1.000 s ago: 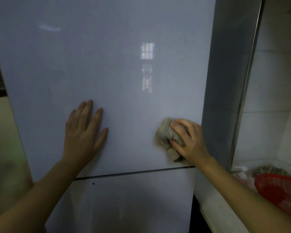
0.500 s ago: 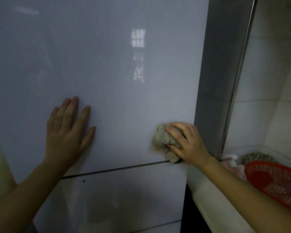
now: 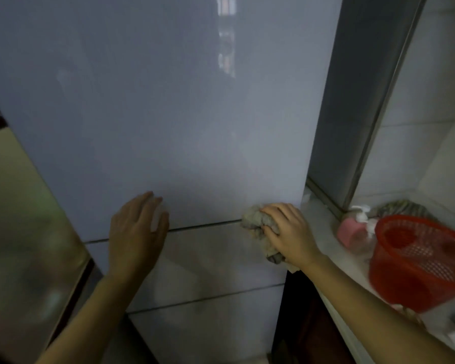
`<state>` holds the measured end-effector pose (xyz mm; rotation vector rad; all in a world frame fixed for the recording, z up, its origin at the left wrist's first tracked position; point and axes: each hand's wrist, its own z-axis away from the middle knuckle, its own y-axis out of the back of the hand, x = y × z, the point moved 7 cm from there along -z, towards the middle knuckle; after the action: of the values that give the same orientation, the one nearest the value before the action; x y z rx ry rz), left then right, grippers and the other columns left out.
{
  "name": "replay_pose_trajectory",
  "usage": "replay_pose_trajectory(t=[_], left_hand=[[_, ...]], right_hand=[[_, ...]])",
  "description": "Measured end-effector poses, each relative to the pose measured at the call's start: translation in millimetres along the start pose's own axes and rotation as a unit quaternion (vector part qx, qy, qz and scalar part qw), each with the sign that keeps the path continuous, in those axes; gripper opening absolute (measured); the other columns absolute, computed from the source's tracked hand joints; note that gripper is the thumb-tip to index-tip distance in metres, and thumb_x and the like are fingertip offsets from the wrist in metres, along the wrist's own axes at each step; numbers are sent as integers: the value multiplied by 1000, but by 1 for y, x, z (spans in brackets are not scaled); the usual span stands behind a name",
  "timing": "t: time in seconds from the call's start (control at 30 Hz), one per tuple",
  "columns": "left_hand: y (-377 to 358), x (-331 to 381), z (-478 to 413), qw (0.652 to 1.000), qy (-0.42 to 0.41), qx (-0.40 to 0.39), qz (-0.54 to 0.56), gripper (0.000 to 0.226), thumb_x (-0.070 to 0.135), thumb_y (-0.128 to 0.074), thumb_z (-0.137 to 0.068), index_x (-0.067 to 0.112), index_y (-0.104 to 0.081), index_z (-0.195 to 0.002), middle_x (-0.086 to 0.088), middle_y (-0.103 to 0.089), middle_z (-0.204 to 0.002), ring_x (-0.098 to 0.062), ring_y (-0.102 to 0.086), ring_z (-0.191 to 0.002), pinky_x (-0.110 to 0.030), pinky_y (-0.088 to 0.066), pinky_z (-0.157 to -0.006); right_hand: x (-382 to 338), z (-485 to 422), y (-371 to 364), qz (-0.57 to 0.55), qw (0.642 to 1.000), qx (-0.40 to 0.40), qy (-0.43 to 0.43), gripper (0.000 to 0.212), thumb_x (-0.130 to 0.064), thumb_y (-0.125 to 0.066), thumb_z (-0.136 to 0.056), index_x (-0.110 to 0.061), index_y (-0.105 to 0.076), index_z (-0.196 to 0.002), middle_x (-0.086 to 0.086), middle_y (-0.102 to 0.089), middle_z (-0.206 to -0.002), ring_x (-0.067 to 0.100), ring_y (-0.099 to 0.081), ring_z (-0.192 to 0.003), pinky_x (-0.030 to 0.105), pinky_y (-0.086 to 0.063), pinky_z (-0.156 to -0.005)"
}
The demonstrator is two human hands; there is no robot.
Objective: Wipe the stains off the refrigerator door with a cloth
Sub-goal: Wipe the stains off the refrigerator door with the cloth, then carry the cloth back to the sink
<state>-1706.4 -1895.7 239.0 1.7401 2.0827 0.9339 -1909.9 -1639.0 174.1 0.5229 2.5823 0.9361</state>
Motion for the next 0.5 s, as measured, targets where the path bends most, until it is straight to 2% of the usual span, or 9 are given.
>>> replay_pose_trajectory(t=[0.13,0.2,0.27,0.37,0.43,0.5], left_hand=[[3,2,79,979,104,-162,64,51,44,-38,-99,12,-69,-124,-11,-73,-117,-35,-69,-102,-43,-56,-79],[0,1,123,957,146,-233,88,43,43,-43,-102,15,-70,-121,-7,-74,-112,-30,-71,-94,-36,-54,-69],[-5,0,169,930,186,-301,98,32,40,-47,-103,21,-70,-116,-2,-73,-109,-26,-70,-92,-35,-53,-68],[-14,0,230,883,232,-392,117,27,43,-46,-104,27,-68,-102,1,-73,-97,-22,-68,-84,-42,-56,-72],[-21,0,265,849,258,-441,132,30,46,-47,-102,26,-69,-106,-1,-74,-99,-24,-69,-87,-41,-56,-76],[-27,2,293,821,272,-482,138,33,47,-49,-99,26,-69,-114,-2,-74,-105,-27,-70,-95,-36,-51,-77]], right_hand=[[-33,55,17,-106,975,-97,-167,30,-20,-70,-91,-23,-65,-121,-8,-66,-111,11,-59,-101,21,-42,-79],[-52,93,27,-140,953,-129,-238,27,-26,-71,-90,-26,-65,-117,-12,-66,-107,5,-60,-97,14,-45,-77],[-68,135,36,-157,931,-142,-297,23,-27,-72,-89,-25,-65,-111,-14,-67,-101,1,-61,-91,6,-44,-73],[-83,207,46,-183,883,-160,-401,21,-25,-73,-91,-26,-65,-110,-17,-65,-94,-7,-61,-84,7,-45,-70],[-89,257,51,-175,858,-163,-455,28,-25,-74,-90,-22,-66,-116,-14,-66,-98,-5,-60,-86,16,-46,-75],[-95,306,55,-163,827,-182,-506,26,-25,-74,-91,-21,-65,-116,-9,-66,-97,5,-60,-88,22,-45,-75]])
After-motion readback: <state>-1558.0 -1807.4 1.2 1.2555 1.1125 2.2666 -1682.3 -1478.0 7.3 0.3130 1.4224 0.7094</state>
